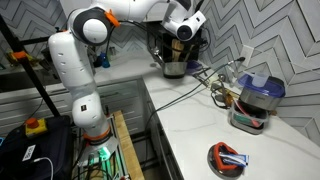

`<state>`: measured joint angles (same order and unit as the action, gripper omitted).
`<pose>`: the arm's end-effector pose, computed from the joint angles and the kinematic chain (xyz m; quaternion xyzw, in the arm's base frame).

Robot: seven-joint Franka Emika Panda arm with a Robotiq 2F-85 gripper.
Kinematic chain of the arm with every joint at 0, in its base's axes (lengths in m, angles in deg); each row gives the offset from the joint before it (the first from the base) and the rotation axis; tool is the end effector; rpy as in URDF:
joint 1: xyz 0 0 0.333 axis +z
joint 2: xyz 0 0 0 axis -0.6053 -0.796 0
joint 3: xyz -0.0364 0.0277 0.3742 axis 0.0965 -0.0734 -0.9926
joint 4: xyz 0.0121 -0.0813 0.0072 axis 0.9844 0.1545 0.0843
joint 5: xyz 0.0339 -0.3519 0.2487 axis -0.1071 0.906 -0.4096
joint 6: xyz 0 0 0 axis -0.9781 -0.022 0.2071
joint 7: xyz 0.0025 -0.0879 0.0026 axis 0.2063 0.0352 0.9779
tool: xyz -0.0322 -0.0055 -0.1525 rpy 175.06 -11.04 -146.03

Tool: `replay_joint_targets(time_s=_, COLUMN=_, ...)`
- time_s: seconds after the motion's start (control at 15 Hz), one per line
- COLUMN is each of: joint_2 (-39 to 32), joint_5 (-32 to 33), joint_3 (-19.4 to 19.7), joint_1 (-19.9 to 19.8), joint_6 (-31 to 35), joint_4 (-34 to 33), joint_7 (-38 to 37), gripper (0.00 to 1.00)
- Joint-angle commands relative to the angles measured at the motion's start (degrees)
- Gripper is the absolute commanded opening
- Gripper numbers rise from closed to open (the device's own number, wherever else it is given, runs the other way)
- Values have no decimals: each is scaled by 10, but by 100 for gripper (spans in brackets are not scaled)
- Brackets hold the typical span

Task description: Put the black serving spoon in the utensil holder

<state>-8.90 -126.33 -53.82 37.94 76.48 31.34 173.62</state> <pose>0.6856 0.1461 0.6482 -0.6509 -0.2882 -0.6553 0.2526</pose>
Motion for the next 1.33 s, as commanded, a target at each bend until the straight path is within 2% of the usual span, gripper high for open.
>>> replay_joint_targets(time_s=0.0, joint_2=-11, joint_5=21, joint_3=17, joint_1=23, joint_6=-13, joint_4=18, joint_7=-33, gripper=3)
replay_joint_targets(time_s=0.27, joint_2=-35, joint_5=15, joint_3=18, joint_1=37, joint_6=-17, joint_4=24, joint_7=-34, gripper=3)
replay_joint_targets(time_s=0.53, joint_2=-56, joint_5=7, joint_3=21, joint_1=46, joint_6=-16, joint_4=20, joint_7=8, gripper=3)
replay_joint_targets(time_s=1.0, joint_2=-97, joint_5=88, joint_3=21, joint_1=59, joint_6=-61, joint_4=30, joint_7=8, gripper=3)
replay_joint_targets(time_s=1.27, joint_2=-123, joint_5=96, joint_3=24, joint_1=60, joint_6=-75, joint_4=32, joint_7=9, gripper=3)
